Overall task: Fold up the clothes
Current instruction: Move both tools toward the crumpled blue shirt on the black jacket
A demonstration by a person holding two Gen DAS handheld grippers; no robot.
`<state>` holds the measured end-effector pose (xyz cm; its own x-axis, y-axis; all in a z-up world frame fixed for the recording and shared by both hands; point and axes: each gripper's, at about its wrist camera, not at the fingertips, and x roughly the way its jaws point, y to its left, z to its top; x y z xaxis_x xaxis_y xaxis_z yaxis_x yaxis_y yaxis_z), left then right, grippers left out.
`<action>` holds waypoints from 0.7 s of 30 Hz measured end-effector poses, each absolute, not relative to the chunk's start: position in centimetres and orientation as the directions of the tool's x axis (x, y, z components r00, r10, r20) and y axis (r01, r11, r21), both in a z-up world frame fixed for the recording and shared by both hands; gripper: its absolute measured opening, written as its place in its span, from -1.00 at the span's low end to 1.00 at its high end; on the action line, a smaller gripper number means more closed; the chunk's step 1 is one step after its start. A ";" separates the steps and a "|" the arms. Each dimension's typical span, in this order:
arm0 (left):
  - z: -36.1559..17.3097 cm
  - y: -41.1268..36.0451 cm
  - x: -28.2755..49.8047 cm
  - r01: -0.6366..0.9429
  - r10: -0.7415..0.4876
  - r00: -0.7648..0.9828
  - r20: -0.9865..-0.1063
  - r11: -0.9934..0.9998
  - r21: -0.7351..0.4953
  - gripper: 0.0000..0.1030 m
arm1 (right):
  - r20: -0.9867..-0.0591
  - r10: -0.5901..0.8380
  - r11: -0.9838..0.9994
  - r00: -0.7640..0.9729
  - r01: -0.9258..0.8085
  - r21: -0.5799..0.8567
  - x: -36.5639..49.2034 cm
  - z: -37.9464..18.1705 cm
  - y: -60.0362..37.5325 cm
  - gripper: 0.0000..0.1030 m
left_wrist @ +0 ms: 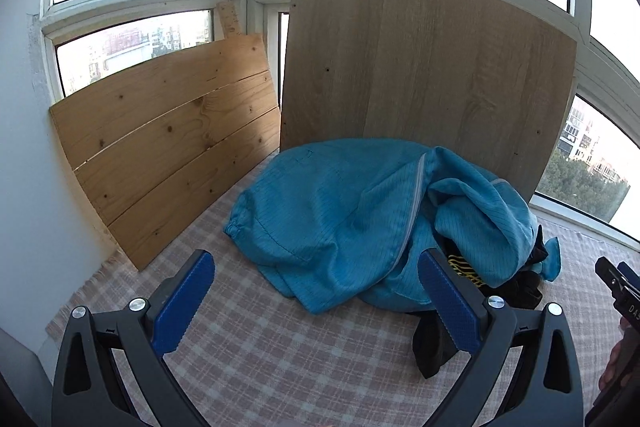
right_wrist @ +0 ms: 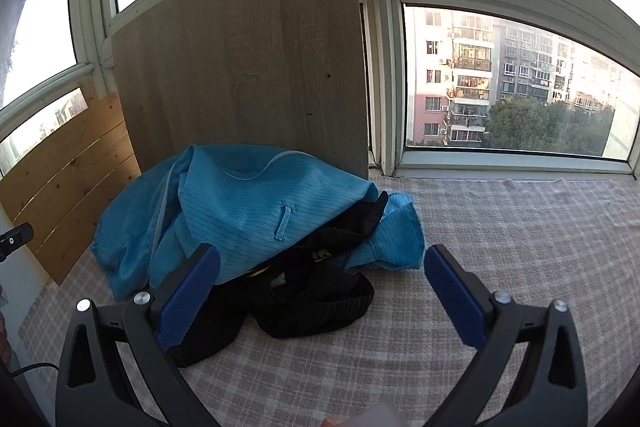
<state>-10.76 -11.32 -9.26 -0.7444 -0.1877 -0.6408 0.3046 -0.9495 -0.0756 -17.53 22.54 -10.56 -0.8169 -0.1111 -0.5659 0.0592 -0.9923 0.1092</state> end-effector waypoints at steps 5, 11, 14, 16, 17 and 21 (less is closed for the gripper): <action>-11.3 -9.9 -12.6 0.286 -0.227 -0.707 -0.670 -0.958 0.022 0.99 | -0.557 -0.071 -0.995 -0.828 0.020 0.097 -17.2 -11.2 23.2 1.00; -10.5 -8.5 -13.6 0.221 -0.156 -0.736 -0.658 -0.975 -0.016 0.98 | -0.503 -0.054 -0.998 -0.863 0.037 0.043 -17.0 -10.1 23.0 1.00; -9.4 -8.9 -13.0 0.188 -0.076 -0.798 -0.598 -0.974 -0.128 0.98 | -0.387 -0.087 -0.994 -0.918 0.055 0.094 -16.1 -9.1 23.5 1.00; -8.9 -9.2 -12.8 0.203 -0.079 -0.813 -0.576 -0.967 -0.154 0.98 | -0.340 -0.110 -0.988 -0.934 0.067 0.138 -15.7 -8.7 23.9 1.00; -8.7 -9.3 -12.7 0.209 -0.080 -0.821 -0.565 -0.963 -0.167 0.98 | -0.346 -0.124 -0.986 -0.930 0.075 0.150 -15.9 -8.6 24.0 1.00; -8.7 -9.2 -13.2 0.220 -0.117 -0.800 -0.589 -0.970 -0.106 0.98 | -0.400 -0.070 -0.997 -0.914 0.048 0.065 -16.7 -8.8 23.2 1.00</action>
<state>-13.17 -9.16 -8.66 -0.7998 -0.1170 -0.5888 0.2197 -0.9698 -0.1056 -16.73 23.23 -8.76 -0.9138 -0.0700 -0.4001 0.0480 -0.9967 0.0649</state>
